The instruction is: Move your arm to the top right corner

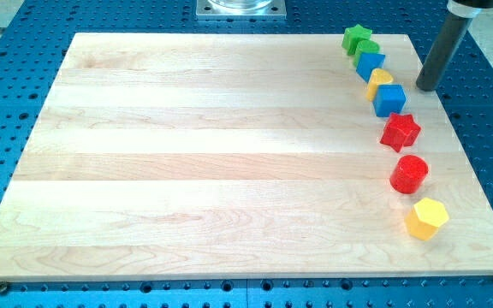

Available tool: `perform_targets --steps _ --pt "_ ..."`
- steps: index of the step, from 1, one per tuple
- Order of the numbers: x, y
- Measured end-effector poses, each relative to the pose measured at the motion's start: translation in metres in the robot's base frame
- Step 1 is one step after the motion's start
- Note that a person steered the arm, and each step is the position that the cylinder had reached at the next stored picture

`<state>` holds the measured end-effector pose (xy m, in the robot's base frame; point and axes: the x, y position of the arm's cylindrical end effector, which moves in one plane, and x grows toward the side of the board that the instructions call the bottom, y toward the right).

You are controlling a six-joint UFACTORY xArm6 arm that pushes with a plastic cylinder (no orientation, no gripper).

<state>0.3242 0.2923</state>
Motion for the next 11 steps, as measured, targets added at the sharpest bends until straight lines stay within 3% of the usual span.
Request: perform_targets --steps 6,9,10,11 --pt "-0.001 0.032" --pt "-0.122 0.029" --pt "-0.131 0.016" --pt "-0.113 -0.016"
